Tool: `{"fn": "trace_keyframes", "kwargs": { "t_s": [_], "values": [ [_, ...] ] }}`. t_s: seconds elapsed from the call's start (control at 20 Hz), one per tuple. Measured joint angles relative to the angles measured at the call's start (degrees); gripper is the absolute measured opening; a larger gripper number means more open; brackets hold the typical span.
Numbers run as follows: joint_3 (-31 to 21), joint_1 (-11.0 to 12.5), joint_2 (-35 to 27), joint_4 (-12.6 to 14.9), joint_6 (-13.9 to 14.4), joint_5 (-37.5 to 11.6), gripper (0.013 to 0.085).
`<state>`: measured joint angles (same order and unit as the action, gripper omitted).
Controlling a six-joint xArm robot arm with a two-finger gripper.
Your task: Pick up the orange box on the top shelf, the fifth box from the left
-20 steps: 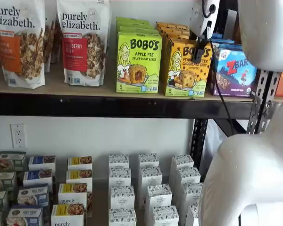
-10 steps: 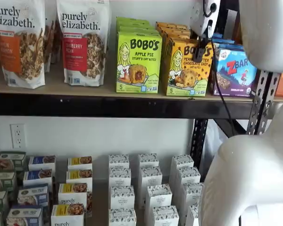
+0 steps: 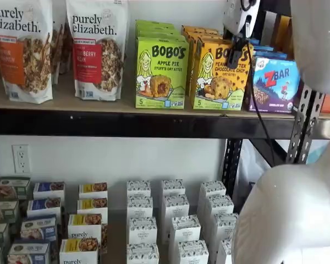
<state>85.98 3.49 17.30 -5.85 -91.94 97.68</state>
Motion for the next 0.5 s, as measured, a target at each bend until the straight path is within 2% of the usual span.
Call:
{"fn": "trace_keyframes", "kwargs": {
  "t_s": [0.25,0.5],
  "values": [
    [-3.0,-2.0,5.0,0.1,2.1,2.2,0.0210],
    [-8.9,-3.4,12.0,-0.3,3.8,1.9,0.0210]
  ]
}}
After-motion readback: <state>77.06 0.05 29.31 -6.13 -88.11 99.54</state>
